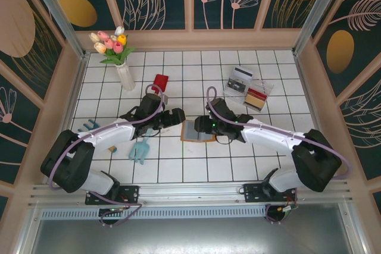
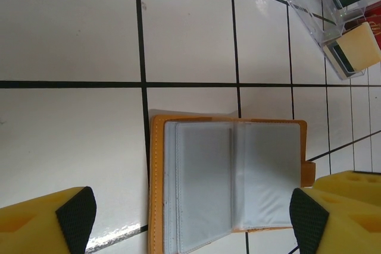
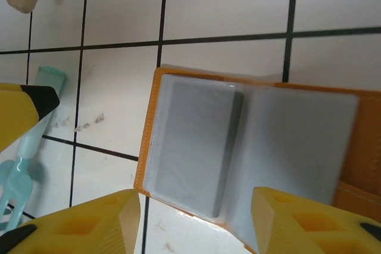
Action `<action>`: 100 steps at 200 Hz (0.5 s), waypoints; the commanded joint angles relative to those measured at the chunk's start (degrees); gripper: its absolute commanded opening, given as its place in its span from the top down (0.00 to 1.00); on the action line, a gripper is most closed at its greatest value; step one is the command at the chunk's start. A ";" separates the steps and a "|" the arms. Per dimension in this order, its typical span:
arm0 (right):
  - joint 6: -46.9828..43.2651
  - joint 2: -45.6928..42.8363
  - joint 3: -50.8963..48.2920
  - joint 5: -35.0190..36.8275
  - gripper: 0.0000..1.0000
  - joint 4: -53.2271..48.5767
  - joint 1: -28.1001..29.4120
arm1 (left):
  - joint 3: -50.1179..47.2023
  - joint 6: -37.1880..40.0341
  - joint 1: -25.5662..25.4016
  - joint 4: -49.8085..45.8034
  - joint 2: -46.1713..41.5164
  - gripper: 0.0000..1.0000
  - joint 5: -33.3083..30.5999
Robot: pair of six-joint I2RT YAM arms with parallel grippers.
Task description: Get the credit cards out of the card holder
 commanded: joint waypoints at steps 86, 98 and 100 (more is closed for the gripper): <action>1.08 16.34 8.10 9.65 0.42 -8.90 4.08 | -1.68 -10.41 -3.63 7.95 3.45 0.44 0.43; 1.21 17.47 8.55 9.99 0.41 -9.21 4.60 | -2.29 -11.60 -3.72 9.69 3.94 0.46 1.19; 1.27 17.66 8.55 10.03 0.41 -9.25 4.65 | -2.37 -11.74 -3.72 9.88 4.01 0.46 1.29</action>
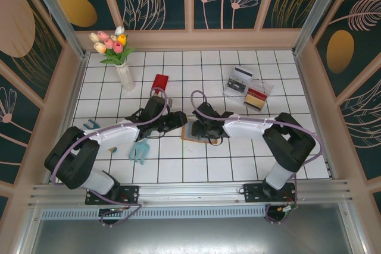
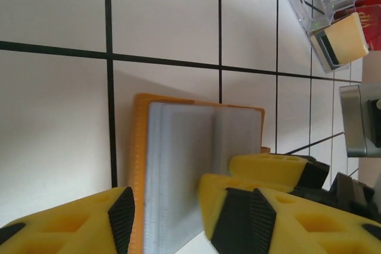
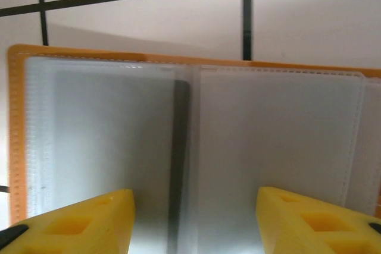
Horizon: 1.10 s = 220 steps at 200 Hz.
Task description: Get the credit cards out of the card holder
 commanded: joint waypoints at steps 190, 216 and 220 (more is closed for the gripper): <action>-1.79 5.12 -1.73 2.91 0.59 -2.21 1.37 | -6.90 -7.78 -3.03 13.42 4.31 0.68 7.17; -2.05 4.54 -1.81 1.99 0.59 -1.70 1.03 | -8.72 -9.78 -3.54 17.72 5.33 0.70 8.44; -2.16 4.54 -1.77 1.74 0.59 -1.69 1.02 | -8.80 -9.87 -3.59 18.32 5.64 0.70 8.65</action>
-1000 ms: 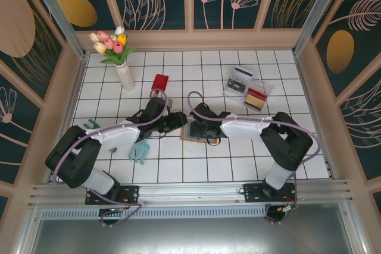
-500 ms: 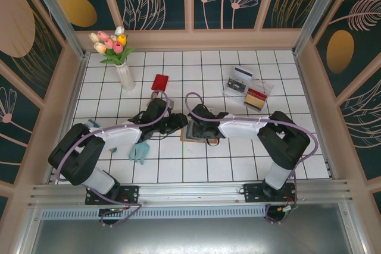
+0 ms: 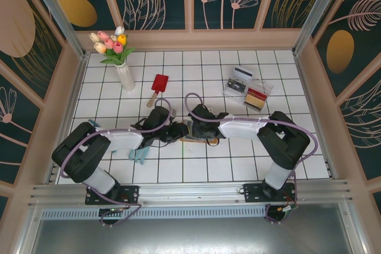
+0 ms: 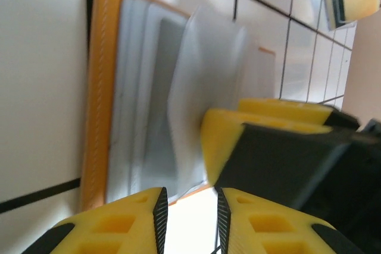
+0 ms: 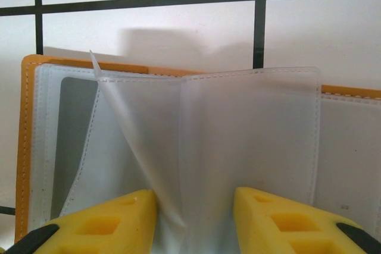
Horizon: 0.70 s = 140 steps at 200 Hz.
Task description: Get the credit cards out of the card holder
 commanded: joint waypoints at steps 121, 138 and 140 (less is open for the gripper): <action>0.58 -6.59 -1.21 -8.36 0.57 -0.89 -3.12 | 2.07 -0.61 -0.77 9.43 6.31 0.72 3.02; 0.44 -8.90 -0.55 -9.75 0.56 -1.17 -4.24 | 3.46 0.57 -0.77 10.09 7.01 0.72 4.69; 0.40 -9.27 -0.56 -9.92 0.56 -1.25 -4.40 | 3.60 0.62 -0.77 10.22 7.02 0.72 4.95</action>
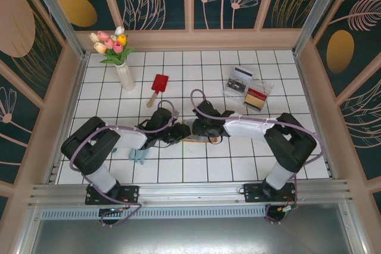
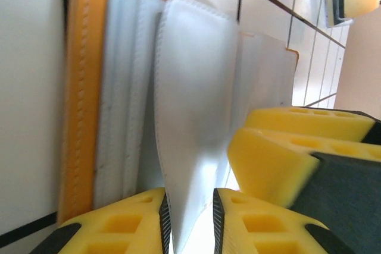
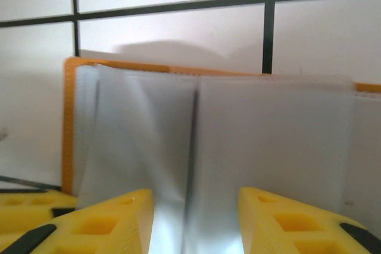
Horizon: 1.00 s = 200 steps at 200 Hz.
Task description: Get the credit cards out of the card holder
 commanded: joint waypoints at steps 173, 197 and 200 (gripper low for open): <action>1.63 -24.97 -9.45 -6.67 0.41 5.55 -12.19 | 15.92 -0.40 -4.89 2.82 12.54 0.56 1.25; -0.31 -26.05 -10.49 -5.65 0.38 7.66 -11.95 | 16.06 0.91 -4.81 -0.38 9.82 0.55 -0.13; -0.41 -26.20 -10.49 -5.42 0.37 7.55 -11.91 | 16.23 1.41 -4.76 -1.62 9.29 0.55 -0.67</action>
